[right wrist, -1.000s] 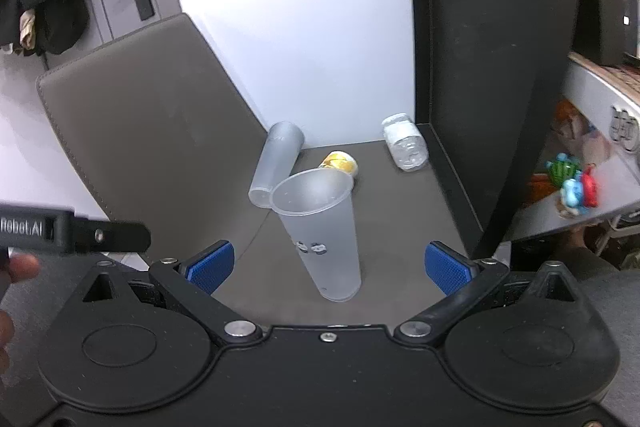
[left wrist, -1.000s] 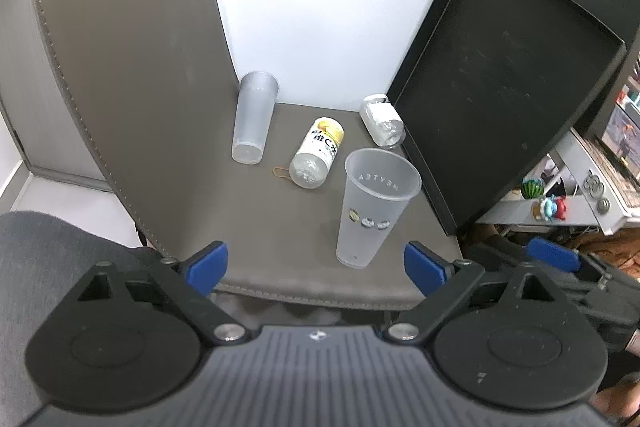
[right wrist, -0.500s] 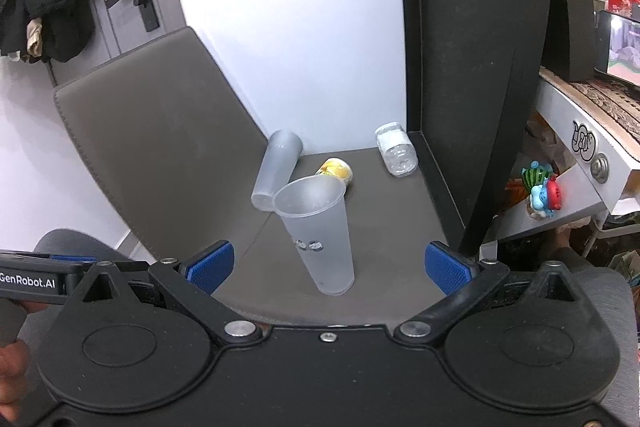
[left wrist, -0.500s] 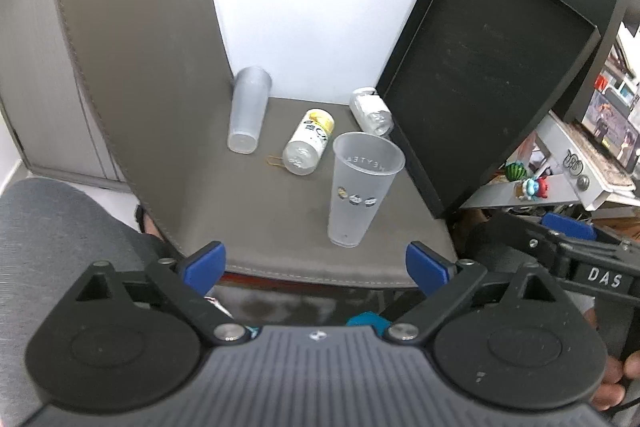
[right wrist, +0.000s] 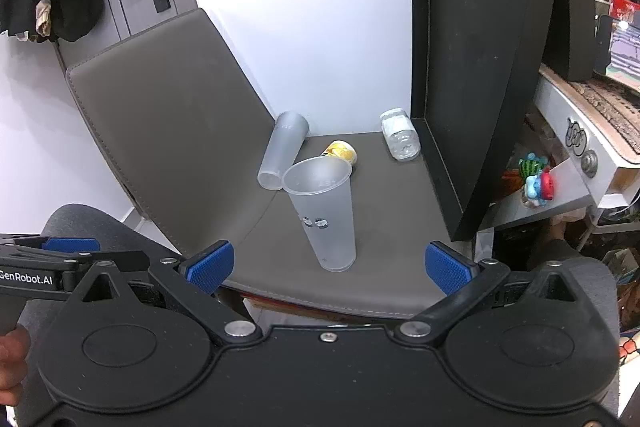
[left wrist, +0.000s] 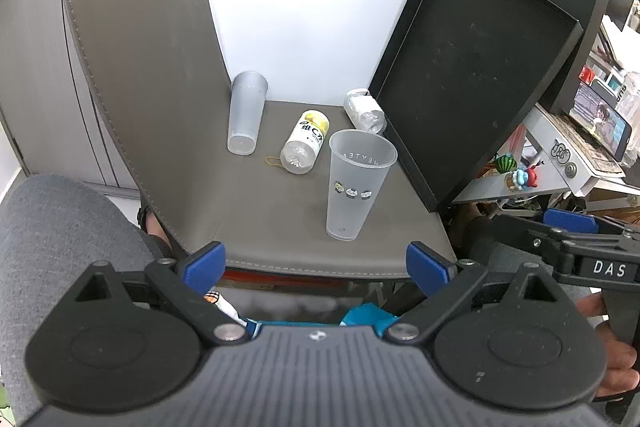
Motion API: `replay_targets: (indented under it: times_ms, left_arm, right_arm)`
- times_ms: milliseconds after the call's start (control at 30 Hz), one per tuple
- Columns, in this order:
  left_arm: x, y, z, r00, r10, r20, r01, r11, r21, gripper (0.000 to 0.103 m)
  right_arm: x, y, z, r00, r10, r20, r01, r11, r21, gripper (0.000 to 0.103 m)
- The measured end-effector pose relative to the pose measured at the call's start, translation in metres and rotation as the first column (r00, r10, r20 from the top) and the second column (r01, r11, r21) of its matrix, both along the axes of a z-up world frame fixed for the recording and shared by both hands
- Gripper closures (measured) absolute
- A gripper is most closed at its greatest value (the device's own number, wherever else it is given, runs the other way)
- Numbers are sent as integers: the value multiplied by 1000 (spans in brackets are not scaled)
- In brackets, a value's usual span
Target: Flip cup upright
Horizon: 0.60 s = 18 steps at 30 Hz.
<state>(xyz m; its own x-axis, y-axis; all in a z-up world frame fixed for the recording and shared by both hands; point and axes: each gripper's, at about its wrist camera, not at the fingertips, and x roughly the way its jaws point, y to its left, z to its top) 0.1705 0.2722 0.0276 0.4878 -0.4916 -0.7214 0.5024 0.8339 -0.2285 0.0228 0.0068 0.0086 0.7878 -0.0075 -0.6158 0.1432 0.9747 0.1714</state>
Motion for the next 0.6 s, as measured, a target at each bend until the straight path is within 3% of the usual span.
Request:
replay_targets:
  times_ms: [600]
  left_arm:
    - [-4,1,-1,1000,-4,3,4,1000,-3,7]
  right_arm:
    - [0,0,-2,1000,2,-24,-2,1000,-3,0]
